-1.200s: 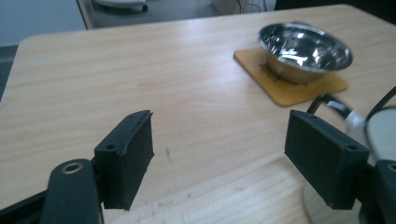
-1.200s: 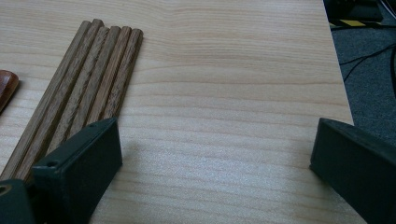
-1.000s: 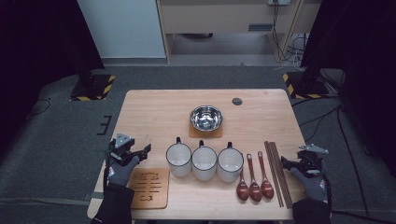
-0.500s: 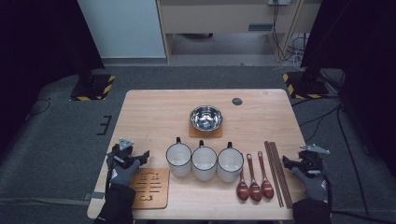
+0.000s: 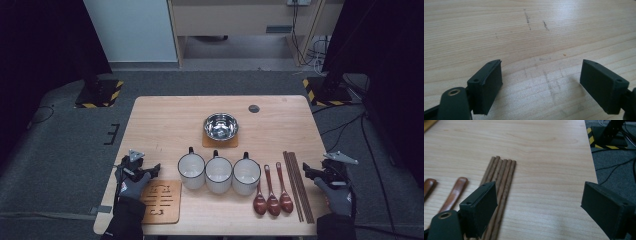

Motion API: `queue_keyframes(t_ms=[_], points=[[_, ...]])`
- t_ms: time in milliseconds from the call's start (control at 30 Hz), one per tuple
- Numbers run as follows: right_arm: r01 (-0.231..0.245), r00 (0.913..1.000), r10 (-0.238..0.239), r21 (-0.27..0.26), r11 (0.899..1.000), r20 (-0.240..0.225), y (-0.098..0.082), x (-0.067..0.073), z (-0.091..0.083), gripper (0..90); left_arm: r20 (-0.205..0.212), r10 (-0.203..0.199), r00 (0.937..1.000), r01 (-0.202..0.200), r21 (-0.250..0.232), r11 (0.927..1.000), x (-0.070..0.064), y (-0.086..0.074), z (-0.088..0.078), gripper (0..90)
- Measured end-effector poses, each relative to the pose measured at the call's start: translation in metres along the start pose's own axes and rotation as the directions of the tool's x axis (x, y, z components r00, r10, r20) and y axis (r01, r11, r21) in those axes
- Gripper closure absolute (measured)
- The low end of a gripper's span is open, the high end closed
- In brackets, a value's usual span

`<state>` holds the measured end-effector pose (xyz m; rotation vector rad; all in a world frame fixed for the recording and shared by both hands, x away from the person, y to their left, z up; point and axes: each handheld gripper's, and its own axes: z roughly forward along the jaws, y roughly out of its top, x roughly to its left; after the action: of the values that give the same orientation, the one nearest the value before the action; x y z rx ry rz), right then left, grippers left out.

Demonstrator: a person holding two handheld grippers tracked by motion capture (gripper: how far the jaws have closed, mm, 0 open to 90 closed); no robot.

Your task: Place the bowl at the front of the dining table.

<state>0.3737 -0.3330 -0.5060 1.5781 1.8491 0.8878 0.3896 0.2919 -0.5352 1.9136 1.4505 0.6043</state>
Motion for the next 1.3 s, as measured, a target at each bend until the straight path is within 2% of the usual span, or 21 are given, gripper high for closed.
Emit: queue_keyframes(t_ms=[100,267,600,1000,1300], points=[[0.012,0.9999,-0.012,-0.017,1.000,-0.009,0.004,0.003,-0.006,13.6,-0.029,0.018,0.9994,-0.018,0.012,0.9998,-0.003,0.001,0.001,15.5],[0.024,0.9994,-0.025,-0.038,0.999,-0.023,0.009,0.009,-0.015,15.1,-0.029,0.008,0.9995,-0.008,0.016,0.9998,-0.002,0.001,0.002,12.3],[0.068,0.9958,-0.072,-0.070,0.995,-0.056,0.017,0.024,-0.031,18.6,-0.023,0.014,0.9996,-0.014,0.026,0.9996,-0.002,0.001,0.003,7.7],[0.101,0.9885,-0.108,-0.073,0.992,-0.106,0.023,0.042,-0.033,22.5,-0.024,0.013,0.9996,-0.013,0.029,0.9995,-0.002,0.001,0.003,6.4],[0.111,0.9839,-0.117,-0.057,0.992,-0.134,0.017,0.054,-0.035,24.6,-0.024,0.014,0.9996,-0.013,0.030,0.9995,-0.002,0.001,0.003,6.4]])
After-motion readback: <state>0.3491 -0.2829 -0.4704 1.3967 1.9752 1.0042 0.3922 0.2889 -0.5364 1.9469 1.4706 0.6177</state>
